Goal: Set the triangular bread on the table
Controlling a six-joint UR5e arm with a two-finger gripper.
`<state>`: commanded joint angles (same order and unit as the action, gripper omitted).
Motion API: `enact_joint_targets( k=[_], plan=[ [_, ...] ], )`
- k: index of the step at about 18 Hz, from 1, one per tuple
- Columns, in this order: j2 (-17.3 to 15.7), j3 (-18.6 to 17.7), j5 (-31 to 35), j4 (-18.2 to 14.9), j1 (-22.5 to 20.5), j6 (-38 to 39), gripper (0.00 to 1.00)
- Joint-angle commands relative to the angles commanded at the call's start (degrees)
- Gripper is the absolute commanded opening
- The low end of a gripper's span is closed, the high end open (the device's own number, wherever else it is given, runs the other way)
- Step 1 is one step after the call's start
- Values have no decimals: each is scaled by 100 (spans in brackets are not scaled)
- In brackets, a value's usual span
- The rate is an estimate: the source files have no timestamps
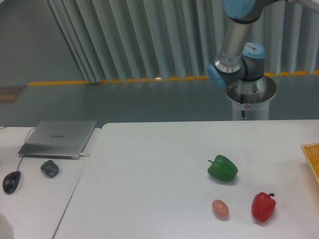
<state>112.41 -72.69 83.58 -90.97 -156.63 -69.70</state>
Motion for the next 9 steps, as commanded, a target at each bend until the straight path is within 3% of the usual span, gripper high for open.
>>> enact_joint_targets(
  k=[6, 7, 9],
  plan=[
    [-35, -88, -9, -53, 509, 457, 0],
    [-26, -97, -44, -35, 728, 918, 0],
    [-9, -254, -18, 0, 958, 1125, 0]
  ],
)
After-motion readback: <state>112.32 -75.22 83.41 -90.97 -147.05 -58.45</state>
